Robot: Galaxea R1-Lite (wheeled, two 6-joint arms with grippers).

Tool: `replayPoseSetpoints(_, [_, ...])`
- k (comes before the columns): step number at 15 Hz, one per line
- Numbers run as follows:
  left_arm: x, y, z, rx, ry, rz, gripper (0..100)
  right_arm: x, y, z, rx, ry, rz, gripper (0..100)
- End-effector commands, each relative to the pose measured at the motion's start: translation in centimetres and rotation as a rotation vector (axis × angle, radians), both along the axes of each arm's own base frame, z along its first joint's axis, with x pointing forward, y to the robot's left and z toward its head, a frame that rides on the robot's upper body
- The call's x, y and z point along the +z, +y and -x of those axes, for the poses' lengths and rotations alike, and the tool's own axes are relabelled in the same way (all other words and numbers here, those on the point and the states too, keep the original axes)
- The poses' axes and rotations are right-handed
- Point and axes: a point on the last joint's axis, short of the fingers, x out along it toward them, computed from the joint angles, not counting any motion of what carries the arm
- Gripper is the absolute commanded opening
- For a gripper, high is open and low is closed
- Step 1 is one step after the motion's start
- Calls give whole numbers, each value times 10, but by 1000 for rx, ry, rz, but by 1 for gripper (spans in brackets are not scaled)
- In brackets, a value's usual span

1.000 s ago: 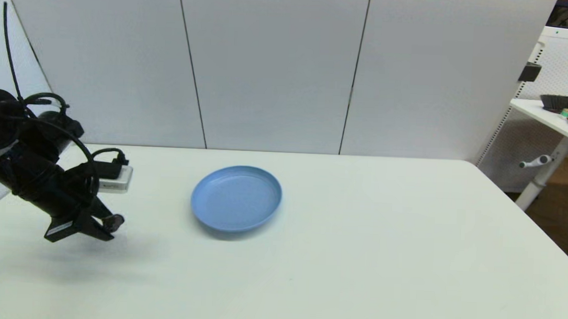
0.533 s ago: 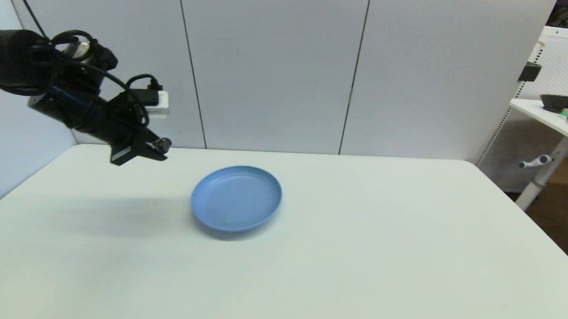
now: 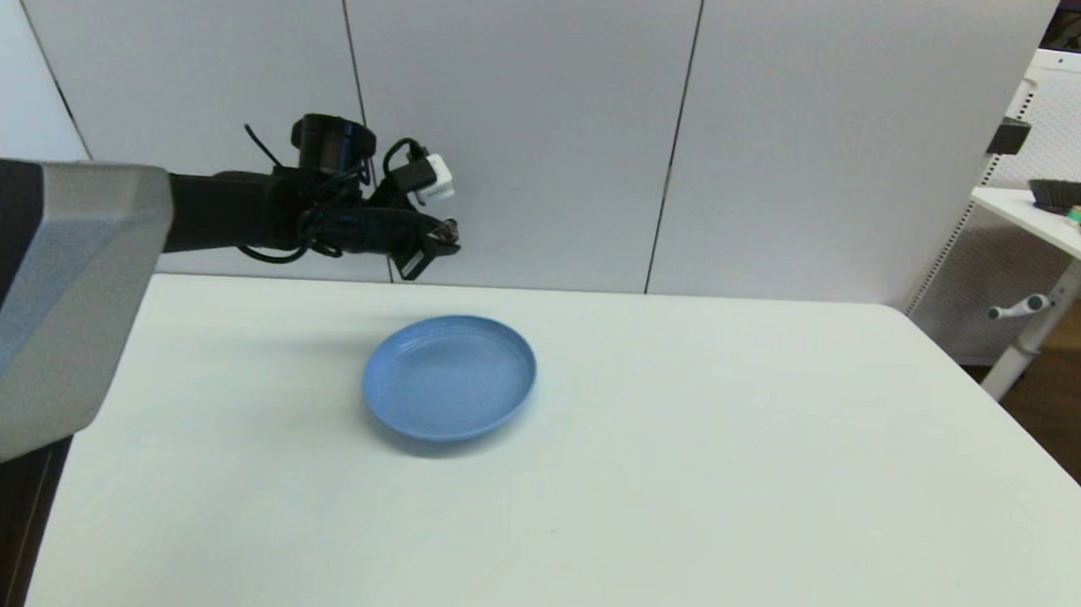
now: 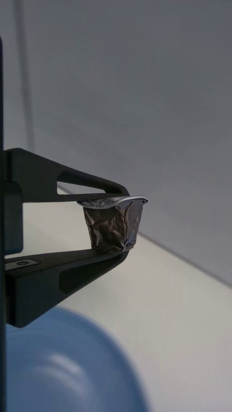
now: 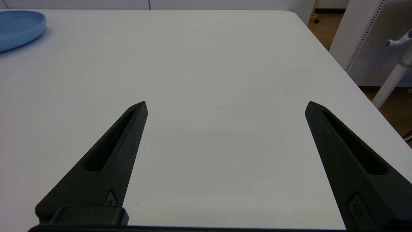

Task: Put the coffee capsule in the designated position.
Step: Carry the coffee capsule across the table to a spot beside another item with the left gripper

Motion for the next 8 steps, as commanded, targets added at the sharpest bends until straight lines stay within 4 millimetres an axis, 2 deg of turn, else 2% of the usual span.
replayPoseSetpoints(1, [-36, -17, -17, -13, 17, 34, 0, 0, 0, 0, 1, 0, 0, 100])
replayPoseSetpoints(8, [-51, -24, -16, -7, 85, 45, 0, 0, 0, 0, 1, 1, 1, 100])
